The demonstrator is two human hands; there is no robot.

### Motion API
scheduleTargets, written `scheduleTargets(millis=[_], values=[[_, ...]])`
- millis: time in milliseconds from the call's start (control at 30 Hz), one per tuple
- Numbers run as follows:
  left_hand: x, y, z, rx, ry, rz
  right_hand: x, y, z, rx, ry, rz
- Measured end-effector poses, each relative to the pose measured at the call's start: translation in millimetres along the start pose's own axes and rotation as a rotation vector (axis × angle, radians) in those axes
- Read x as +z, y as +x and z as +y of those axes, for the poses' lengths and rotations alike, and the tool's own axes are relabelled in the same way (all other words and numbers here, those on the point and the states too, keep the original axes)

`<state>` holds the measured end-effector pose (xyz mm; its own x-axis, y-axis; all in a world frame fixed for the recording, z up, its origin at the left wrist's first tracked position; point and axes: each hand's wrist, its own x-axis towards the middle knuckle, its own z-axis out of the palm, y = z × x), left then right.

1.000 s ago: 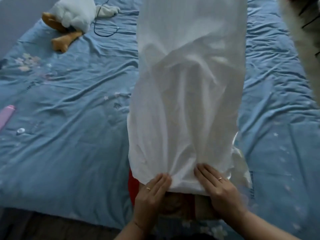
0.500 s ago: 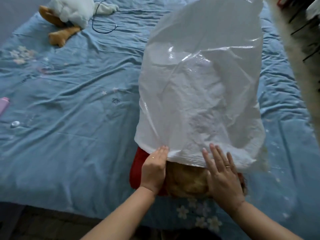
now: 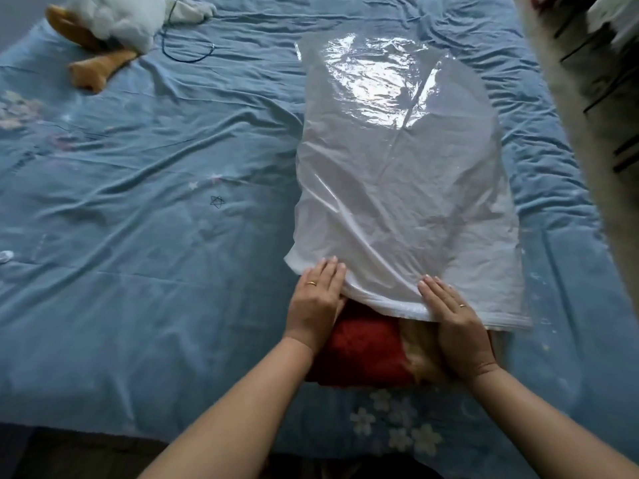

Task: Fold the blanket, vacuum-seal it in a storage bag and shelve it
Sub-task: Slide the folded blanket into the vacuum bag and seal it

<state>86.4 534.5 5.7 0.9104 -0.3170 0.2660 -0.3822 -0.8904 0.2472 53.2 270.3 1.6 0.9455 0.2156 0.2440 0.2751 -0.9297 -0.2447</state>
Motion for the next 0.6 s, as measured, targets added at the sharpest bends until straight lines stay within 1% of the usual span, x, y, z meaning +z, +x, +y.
scheduleTargets(millis=[100, 200, 233, 333, 433, 500, 600], values=[[3, 11, 3, 0.009, -0.012, -0.044, -1, -1, -8, 0.058, -0.029, 0.031], [6, 8, 12, -0.082, -0.015, -0.065, -2, 4, -33, 0.045, -0.025, 0.070], [6, 6, 14, -0.085, -0.020, -0.050, -2, 8, -43, 0.009, -0.015, 0.088], [4, 2, 24, 0.014, -0.062, 0.059, 1, 23, -64, -0.147, -0.003, 0.158], [3, 4, 26, 0.047, -0.099, 0.152, 4, 41, -67, -0.190, 0.019, 0.185], [4, 5, 14, -0.031, -0.087, 0.191, 3, 47, -66, -0.195, 0.039, 0.191], [8, 4, -16, -0.240, -0.056, 0.252, 3, 50, -66, -0.223, 0.046, 0.181]])
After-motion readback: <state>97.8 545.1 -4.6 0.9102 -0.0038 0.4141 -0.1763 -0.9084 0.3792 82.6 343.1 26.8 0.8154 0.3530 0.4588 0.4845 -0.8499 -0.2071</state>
